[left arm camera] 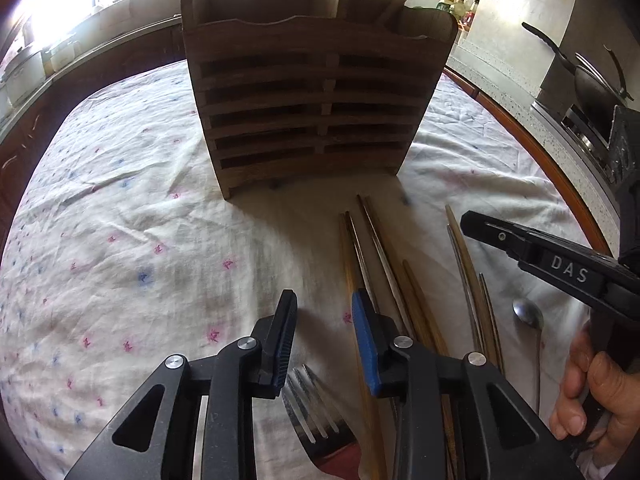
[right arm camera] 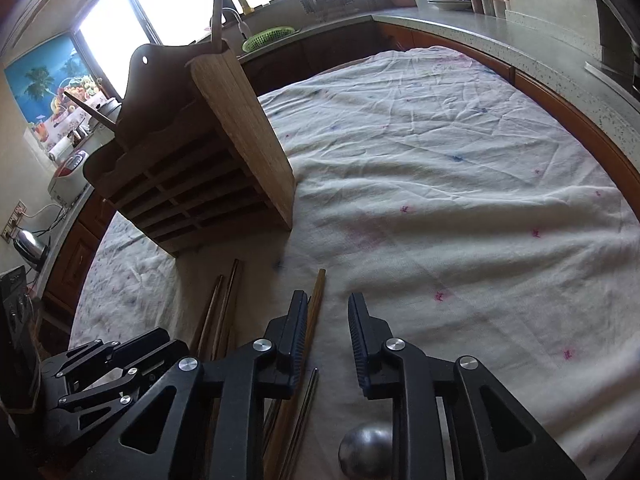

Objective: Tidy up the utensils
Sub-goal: 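Close the left tool on a wooden chopstick while the right tool grasps another chopstick, then lift both held chopsticks and insert them into the wooden holder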

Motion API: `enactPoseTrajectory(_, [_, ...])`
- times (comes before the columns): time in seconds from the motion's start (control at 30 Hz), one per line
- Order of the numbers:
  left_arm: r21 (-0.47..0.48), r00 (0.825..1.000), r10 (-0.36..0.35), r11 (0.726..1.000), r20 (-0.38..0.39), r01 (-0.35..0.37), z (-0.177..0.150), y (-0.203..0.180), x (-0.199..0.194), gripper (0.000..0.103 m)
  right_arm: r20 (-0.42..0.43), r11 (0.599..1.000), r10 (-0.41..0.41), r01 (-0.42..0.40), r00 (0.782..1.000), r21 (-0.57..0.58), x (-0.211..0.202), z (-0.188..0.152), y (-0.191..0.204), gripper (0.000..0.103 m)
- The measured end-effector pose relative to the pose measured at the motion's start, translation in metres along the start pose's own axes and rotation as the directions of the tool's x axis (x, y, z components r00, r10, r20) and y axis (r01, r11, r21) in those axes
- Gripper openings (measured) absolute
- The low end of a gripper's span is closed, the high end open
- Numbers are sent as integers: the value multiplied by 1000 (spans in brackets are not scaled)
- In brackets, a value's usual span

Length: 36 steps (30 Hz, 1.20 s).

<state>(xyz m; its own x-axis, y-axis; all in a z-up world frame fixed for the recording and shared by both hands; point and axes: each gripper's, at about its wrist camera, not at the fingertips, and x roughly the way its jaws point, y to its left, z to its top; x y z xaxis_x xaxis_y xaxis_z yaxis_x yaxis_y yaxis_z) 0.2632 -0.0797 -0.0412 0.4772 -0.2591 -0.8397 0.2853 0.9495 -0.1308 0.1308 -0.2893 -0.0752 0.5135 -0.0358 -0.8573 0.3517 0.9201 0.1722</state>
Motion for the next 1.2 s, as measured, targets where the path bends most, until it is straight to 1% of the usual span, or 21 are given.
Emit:
enactPoseTrajectory(0.1, [0, 1000, -4, 1000, 1, 4, 3, -1, 4, 29, -25, 1000, -12, 11, 1000, -21, 11, 2, 4, 14])
enactPoseTrajectory(0.17, [0, 1000, -8, 1000, 1, 8, 6, -1, 7, 29, -18, 999, -30, 29, 999, -43, 15, 3, 7, 10])
enactPoseTrajectory(0.23, [5, 1000, -20, 1000, -12, 20, 9, -2, 12, 28, -18, 997, -42, 41, 999, -64, 17, 5, 10, 8])
enactPoseTrajectory(0.33, [70, 999, 39, 997, -10, -38, 11, -14, 18, 27, -20, 996, -49, 47, 999, -80, 21, 9, 14, 7])
enactPoseTrajectory(0.43, [94, 999, 51, 994, -4, -51, 12, -18, 22, 26, -20, 993, -61, 59, 998, -103, 24, 10, 18, 8])
enactPoseTrajectory(0.53, [104, 998, 55, 993, -1, -54, 14, -19, 26, 20, -26, 989, -75, 71, 997, -127, 27, 12, 21, 8])
enactPoseTrajectory(0.57, [106, 999, 53, 993, 1, -53, 15, -19, 27, 10, -29, 988, -80, 75, 996, -137, 28, 13, 23, 8])
enactPoseTrajectory(0.6, [102, 999, 47, 994, 0, -47, 16, -18, 28, 7, -30, 987, -82, 77, 996, -143, 29, 14, 24, 8])
enactPoseTrajectory(0.67, [79, 1000, 30, 996, 0, -30, 17, -15, 27, 6, -29, 987, -77, 72, 997, -143, 29, 15, 24, 8])
enactPoseTrajectory(0.73, [51, 1000, 8, 999, 14, -9, 17, -10, 22, 6, -36, 993, -39, 35, 999, -112, 27, 15, 20, 6])
enactPoseTrajectory(0.77, [39, 1000, -4, 999, 30, 3, 16, -7, 16, 5, -38, 996, -12, 9, 999, -89, 25, 15, 16, 6])
enactPoseTrajectory(0.8, [29, 999, -9, 1000, 47, 7, 15, -5, 10, 5, -29, 997, -7, 5, 1000, -76, 20, 15, 16, 6])
enactPoseTrajectory(0.93, [-16, 991, -53, 998, 121, 55, 12, 5, -24, 4, 37, 998, 46, -44, 998, -50, -10, 12, 16, 5])
enactPoseTrajectory(1.1, [-64, 972, -111, 990, 208, 127, 2, 21, -71, 4, 130, 992, 123, -120, 984, -32, -57, 13, 19, 5])
enactPoseTrajectory(1.2, [-89, 958, -132, 983, 253, 159, -6, 31, -97, 4, 179, 989, 148, -141, 973, -50, -85, 13, 25, 5])
